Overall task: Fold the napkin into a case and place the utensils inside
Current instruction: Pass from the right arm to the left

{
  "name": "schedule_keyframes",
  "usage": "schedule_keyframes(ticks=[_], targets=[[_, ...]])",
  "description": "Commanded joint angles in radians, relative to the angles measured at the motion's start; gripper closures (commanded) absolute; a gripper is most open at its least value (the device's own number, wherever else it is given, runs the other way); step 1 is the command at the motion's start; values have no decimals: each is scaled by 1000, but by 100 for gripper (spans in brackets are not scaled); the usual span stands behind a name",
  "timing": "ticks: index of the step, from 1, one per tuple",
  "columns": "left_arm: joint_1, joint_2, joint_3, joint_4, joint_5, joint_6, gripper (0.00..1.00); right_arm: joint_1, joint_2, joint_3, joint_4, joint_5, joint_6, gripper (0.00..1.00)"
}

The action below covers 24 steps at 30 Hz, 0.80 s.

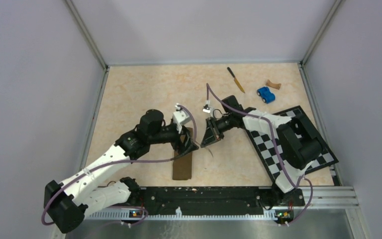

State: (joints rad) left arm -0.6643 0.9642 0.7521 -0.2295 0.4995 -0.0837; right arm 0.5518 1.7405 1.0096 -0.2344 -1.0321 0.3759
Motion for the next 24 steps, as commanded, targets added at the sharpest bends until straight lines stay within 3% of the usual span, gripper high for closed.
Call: schedule_keyframes(ticks=[1,6,14,24], targets=[[-100,3,93,-182,-14,409,14,66,-130,-34,-24,-92,-69,100],[-110,61,128,-320,163,582,17,129,-151,-17,-75,-113,-135,100],[-116,89,131,-371,206,626,26,175,-170,2,-123,-126,-189,100],[-135,107,112,-361,234,590,55,202,-184,19,-141,-139,-203,100]])
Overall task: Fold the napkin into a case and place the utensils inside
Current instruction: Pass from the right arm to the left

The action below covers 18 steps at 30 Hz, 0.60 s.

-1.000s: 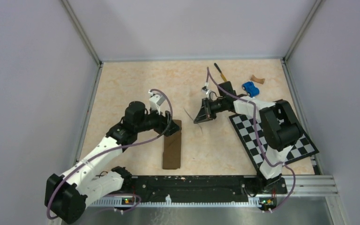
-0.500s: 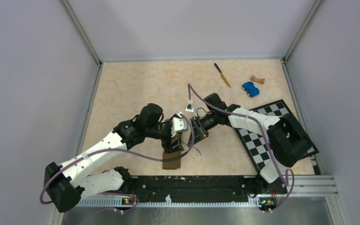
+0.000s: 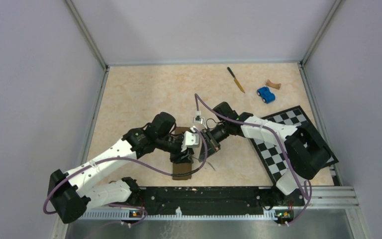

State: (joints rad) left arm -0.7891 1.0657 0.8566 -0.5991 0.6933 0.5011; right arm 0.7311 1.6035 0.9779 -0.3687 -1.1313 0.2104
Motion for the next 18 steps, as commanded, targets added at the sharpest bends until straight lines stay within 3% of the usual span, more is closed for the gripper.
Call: schedule_keyframes(ticks=[1,13,18], targets=[[-12,4,6,12,39,4,58,22,-48,51,-8,-39,-40,100],[-33,-1,-17,26,27,-12,66,25,-76,49,13,-65,-26,100],[-33,-19,-22,44,7,-19,89,24,-85,48,24,-63,-13,100]])
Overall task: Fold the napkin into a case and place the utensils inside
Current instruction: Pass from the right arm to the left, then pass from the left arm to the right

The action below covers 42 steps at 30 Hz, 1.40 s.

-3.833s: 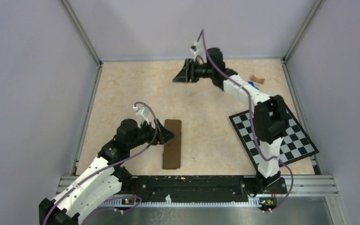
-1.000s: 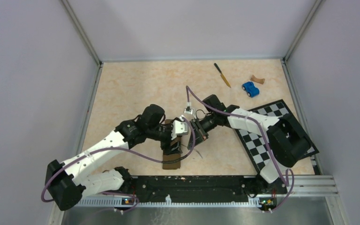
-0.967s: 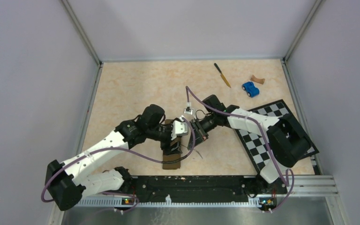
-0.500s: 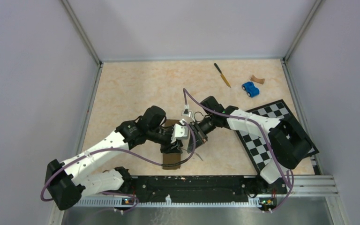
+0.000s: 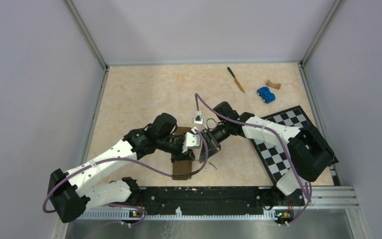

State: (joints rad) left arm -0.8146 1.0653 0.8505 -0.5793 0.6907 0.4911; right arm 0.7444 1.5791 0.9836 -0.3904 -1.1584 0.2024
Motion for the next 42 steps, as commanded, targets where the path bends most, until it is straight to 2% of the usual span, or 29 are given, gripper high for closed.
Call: schedule_keyframes(ticks=[1,2,5,9,13,19,20,22,23,24,25,27,28,30,31,32,35,38,42], targets=[[-8,-20,-18,24,5,-12,95,12,-63,39,54,-36,2,100],[-9,-23,-21,25,-4,-14,100,12,-65,39,59,-38,6,100],[-8,-44,-46,53,-25,-34,100,11,-71,42,78,-39,31,100],[-8,-85,-89,131,-76,-105,100,-13,-89,24,185,-21,123,100],[-8,-102,-140,252,-159,-195,100,-84,-83,-63,433,-72,304,100],[-5,-6,-100,272,-242,-207,100,-86,-58,-30,293,-50,188,100],[-1,16,-94,286,-287,-222,100,-92,-51,-27,286,-16,191,100],[21,74,-52,264,-285,-236,100,-136,-19,-14,252,77,211,100],[31,101,-35,260,-290,-257,100,-180,-13,-27,290,125,264,100],[47,123,-30,263,-283,-271,100,-236,-23,-73,388,137,344,100],[59,139,-30,269,-265,-285,100,-288,-45,-124,522,143,427,91],[85,155,-44,295,-222,-319,100,-390,-114,-254,824,149,622,67],[95,156,-55,311,-205,-336,100,-421,-139,-275,865,156,644,61],[130,147,-76,344,-177,-390,100,-442,-163,-235,730,191,534,53],[156,140,-87,374,-144,-425,100,-441,-174,-224,682,212,485,50],[192,132,-101,407,-101,-468,100,-441,-187,-245,703,219,474,49],[312,93,-179,546,39,-679,100,-440,-212,-313,844,224,494,47],[361,72,-251,736,144,-871,100,-421,-190,-362,1012,222,572,49],[375,58,-340,968,180,-1081,100,-388,-129,-419,1305,257,750,52]])
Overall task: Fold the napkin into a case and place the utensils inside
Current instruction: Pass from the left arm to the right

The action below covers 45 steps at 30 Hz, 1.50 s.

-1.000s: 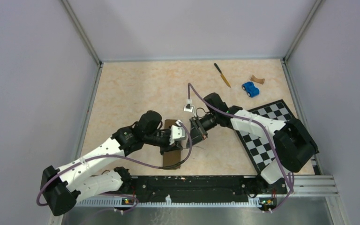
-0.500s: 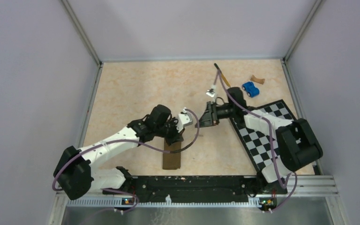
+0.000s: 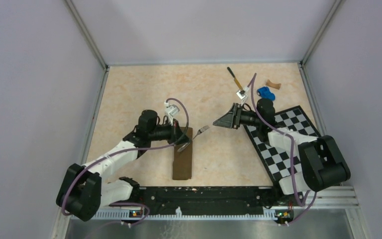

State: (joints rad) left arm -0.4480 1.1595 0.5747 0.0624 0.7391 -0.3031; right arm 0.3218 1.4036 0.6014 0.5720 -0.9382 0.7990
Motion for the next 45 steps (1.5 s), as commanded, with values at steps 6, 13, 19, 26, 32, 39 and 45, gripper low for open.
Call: schedule_keyframes(ticks=[6,13,19,26,32,39,45], targets=[[24,-46,-142,489,100,-438,100,85,175,-14,518,39,240,60],[41,-70,-209,591,50,-546,100,116,226,7,577,39,261,63],[48,-63,-242,677,34,-623,100,133,266,25,625,37,278,70],[48,-57,-266,725,33,-657,100,148,318,68,700,19,323,78],[49,-63,-281,741,29,-669,100,167,362,118,721,7,330,85],[51,-94,-280,639,-1,-652,95,172,395,162,705,-8,295,100],[52,-251,-233,59,-307,-581,32,174,415,307,252,-10,-50,100]])
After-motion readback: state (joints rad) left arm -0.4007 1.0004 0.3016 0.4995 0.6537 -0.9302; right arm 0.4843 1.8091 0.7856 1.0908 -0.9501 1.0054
